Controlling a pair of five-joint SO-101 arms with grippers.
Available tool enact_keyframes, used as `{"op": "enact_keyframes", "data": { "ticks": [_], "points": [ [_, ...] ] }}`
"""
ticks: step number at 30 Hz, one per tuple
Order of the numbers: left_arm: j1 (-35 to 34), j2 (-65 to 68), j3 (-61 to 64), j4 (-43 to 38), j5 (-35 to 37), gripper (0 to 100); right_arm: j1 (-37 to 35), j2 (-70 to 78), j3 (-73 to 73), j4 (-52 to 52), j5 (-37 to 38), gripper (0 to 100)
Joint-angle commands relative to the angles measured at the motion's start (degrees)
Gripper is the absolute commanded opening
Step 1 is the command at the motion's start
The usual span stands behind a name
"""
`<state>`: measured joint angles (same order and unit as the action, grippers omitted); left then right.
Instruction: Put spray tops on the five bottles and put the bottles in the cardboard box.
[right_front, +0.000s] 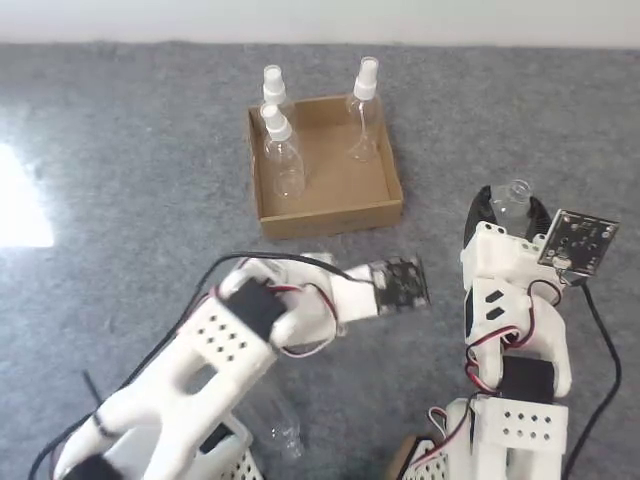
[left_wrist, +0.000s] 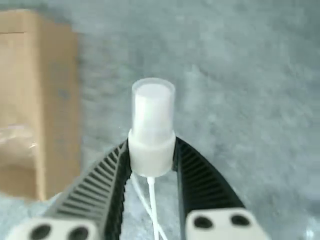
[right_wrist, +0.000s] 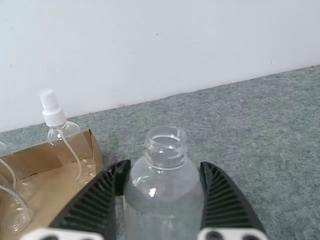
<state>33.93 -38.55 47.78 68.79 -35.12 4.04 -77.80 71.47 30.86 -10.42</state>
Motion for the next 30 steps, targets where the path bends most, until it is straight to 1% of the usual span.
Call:
{"op": "enact_keyframes", "data": {
  "ticks": [1,5,10,12,17,20,22,27,30],
  "points": [
    [-4.0,-8.4,-0.3,-4.6,7.4,4,-3.7,-1.8,-0.8,-0.7,-0.2,7.6],
    [-6.2,-13.6,-0.6,-5.7,15.1,3,-6.3,-1.8,-0.8,0.6,-0.2,7.6],
    [-7.7,-20.7,-0.6,-5.9,20.7,3,-11.5,-1.8,-0.7,0.8,-0.2,7.6],
    [-8.2,-23.3,-0.3,-7.1,22.9,3,-13.4,-1.9,0.4,0.4,-0.2,7.6],
    [-12.7,-28.2,-0.3,-10.2,28.7,3,-18.4,-1.9,1.1,0.7,-0.2,7.6],
    [-15.1,-30.6,-0.2,-12.5,32.8,4,-19.5,-1.9,1.2,0.8,-0.2,7.6],
    [-15.5,-32.2,-0.2,-14.1,35.1,4,-19.6,-1.9,1.8,0.5,-0.2,7.6],
    [-15.5,-35.7,-0.4,-18.1,39.4,4,-21.8,-1.9,2.9,0.3,5.0,7.6],
    [-15.5,-37.0,-0.3,-20.8,41.5,4,-23.5,-1.9,3.4,0.3,6.4,7.6]
  ]
}}
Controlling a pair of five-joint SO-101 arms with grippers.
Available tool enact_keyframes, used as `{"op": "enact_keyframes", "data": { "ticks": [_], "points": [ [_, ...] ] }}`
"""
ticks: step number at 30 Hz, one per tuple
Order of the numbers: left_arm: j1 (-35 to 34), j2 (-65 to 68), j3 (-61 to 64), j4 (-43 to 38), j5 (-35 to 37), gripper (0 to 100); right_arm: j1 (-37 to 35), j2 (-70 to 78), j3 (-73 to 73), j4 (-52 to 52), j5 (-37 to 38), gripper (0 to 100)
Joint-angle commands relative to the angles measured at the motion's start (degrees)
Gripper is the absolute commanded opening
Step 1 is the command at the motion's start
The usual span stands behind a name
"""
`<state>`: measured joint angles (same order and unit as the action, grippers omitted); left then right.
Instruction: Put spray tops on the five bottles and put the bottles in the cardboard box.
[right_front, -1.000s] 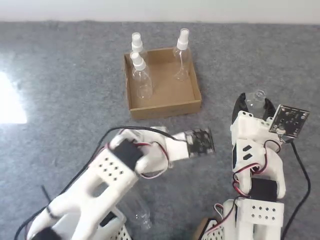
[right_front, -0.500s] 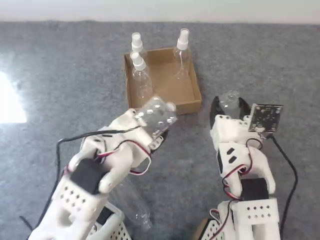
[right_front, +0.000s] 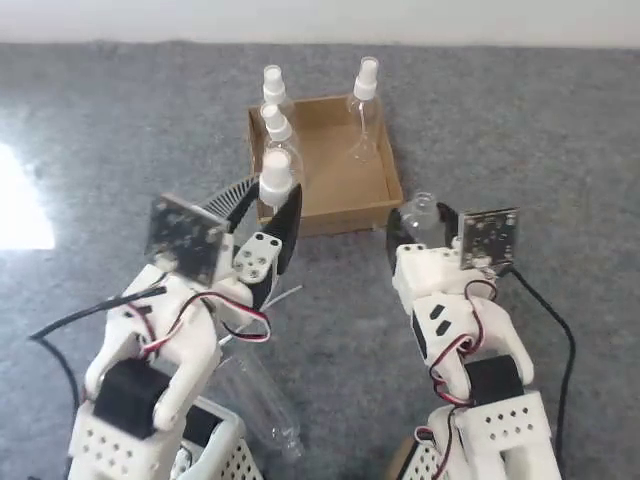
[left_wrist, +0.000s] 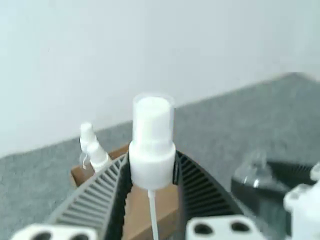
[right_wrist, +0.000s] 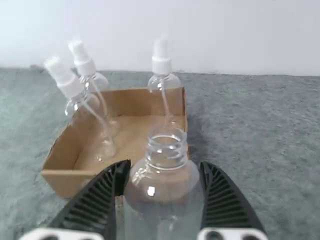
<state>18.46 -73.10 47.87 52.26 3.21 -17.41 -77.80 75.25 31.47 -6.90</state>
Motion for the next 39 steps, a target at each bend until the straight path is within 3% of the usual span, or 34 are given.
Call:
{"op": "enact_keyframes", "data": {
  "ticks": [1,9,19,26,39],
  "points": [
    [0.0,-2.7,-0.4,-5.0,3.4,3,-2.4,-1.9,-0.4,-0.3,3.2,7.6],
    [0.0,-3.6,-0.4,-11.7,8.7,3,-2.8,-4.4,0.3,0.4,3.2,7.6],
    [0.4,-3.6,-0.7,-20.2,13.5,3,-8.3,-26.9,9.4,3.8,9.5,7.5],
    [0.9,-3.3,-4.2,-21.9,13.7,3,-10.0,-24.1,9.8,3.2,9.5,7.5],
    [11.3,-3.3,-4.2,-21.9,11.4,3,-12.0,-24.1,11.5,1.8,11.9,7.5]
  ]
}}
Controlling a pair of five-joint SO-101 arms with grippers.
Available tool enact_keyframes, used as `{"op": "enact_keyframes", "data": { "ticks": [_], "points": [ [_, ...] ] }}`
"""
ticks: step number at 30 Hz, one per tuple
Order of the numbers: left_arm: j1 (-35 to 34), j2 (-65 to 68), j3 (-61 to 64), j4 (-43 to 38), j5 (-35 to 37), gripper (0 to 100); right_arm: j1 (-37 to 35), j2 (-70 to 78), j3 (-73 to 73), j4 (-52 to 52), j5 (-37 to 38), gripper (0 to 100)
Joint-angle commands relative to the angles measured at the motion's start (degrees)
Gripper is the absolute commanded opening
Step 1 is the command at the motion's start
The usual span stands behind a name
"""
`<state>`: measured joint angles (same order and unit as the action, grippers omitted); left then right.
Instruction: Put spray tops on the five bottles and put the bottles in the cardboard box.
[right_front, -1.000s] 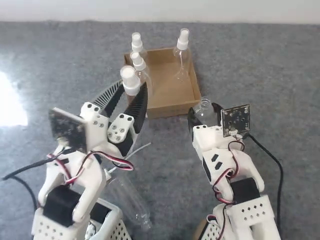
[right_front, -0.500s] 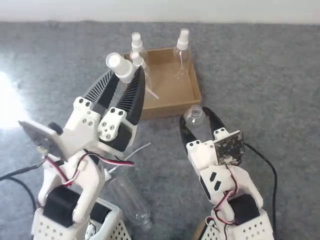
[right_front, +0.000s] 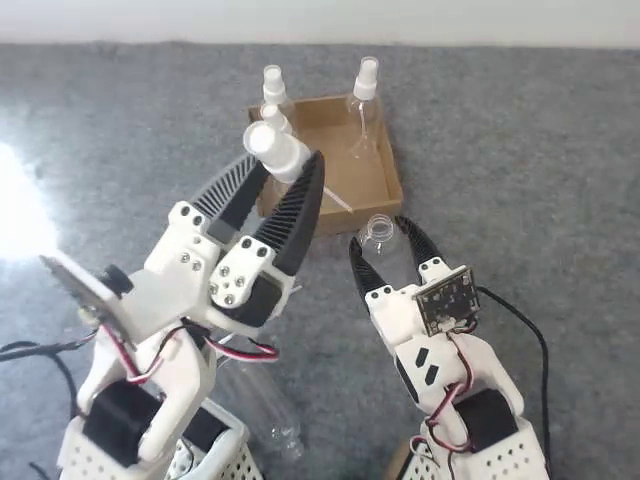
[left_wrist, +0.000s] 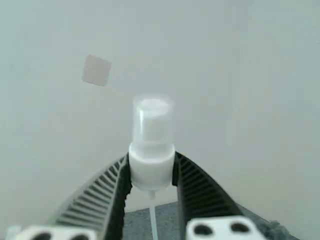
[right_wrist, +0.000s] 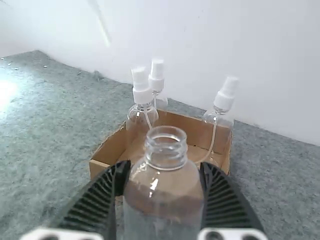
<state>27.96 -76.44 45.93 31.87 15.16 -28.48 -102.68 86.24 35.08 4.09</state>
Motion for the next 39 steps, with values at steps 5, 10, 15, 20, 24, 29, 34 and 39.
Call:
{"op": "enact_keyframes", "data": {
  "ticks": [5,10,15,20,24,29,34,39],
  "points": [
    [3.3,0.2,-2.0,-1.4,-0.5,3,-2.5,0.7,3.3,-6.4,1.8,7.5],
    [3.3,0.2,0.0,-1.7,-0.4,3,-2.5,0.7,3.3,-6.4,2.6,7.5],
    [3.4,0.2,2.6,-1.8,-0.4,3,-2.4,0.7,3.2,-6.4,2.7,7.5],
    [4.1,0.2,3.9,-1.8,-0.9,4,-2.5,0.7,3.1,-6.4,2.8,7.5],
    [4.1,0.2,4.3,-1.8,-2.5,3,-2.5,0.7,2.9,-6.4,2.8,7.5],
    [4.1,0.2,8.6,-5.7,-2.6,3,-2.5,0.7,2.9,-6.4,2.8,7.5],
    [4.1,0.2,10.9,-7.0,-2.6,3,-2.5,0.7,2.8,-6.5,2.9,7.5],
    [4.0,0.2,11.1,-6.8,-2.7,3,-2.5,0.7,2.8,-6.5,2.9,7.5]
  ]
}}
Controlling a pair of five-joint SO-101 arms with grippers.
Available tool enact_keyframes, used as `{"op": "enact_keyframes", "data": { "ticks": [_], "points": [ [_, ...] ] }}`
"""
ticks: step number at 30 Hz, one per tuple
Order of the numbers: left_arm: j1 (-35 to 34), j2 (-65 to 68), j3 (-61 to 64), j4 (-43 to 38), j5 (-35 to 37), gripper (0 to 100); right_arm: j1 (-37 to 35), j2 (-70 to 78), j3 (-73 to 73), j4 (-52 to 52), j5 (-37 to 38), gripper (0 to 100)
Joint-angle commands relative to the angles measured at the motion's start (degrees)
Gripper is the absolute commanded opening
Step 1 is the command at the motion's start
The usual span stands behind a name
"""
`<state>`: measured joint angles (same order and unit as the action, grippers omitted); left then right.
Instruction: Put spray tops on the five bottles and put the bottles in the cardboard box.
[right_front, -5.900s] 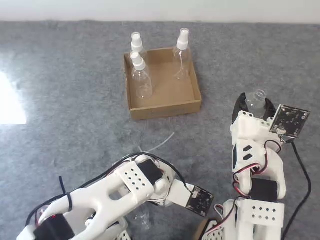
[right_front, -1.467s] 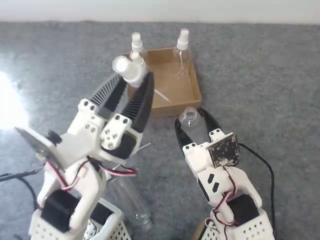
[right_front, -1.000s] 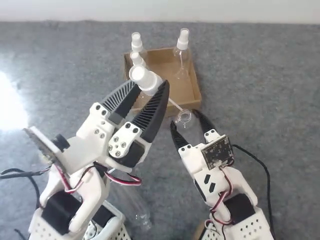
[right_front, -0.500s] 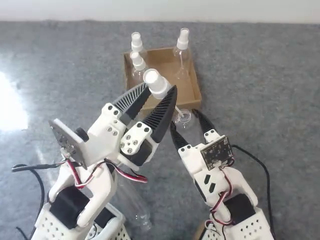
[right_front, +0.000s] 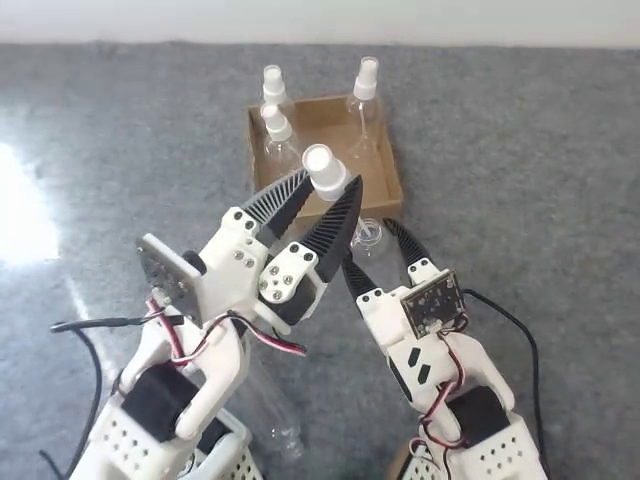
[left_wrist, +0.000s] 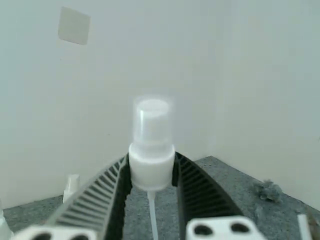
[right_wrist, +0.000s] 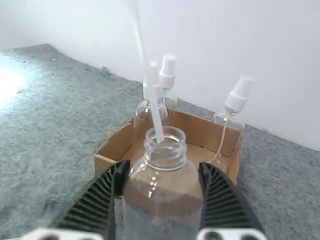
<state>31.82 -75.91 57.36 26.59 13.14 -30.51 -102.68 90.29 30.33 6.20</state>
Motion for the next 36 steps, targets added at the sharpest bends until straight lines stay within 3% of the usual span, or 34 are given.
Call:
{"op": "enact_keyframes", "data": {
  "ticks": [1,24,28,36],
  "points": [
    [0.1,-0.4,-0.3,-1.5,-0.7,3,-0.5,0.7,-1.2,-1.7,0.8,7.5],
    [-1.2,-0.4,2.5,-1.8,-1.5,3,-0.6,0.7,-1.2,-1.7,0.8,7.5],
    [-1.3,-0.4,5.7,-5.6,-1.5,3,-0.6,-0.7,-1.2,-1.5,0.9,7.5],
    [-1.3,-0.4,7.1,-6.7,-1.3,3,-0.6,-1.4,-0.8,-1.2,6.0,7.5]
  ]
}}
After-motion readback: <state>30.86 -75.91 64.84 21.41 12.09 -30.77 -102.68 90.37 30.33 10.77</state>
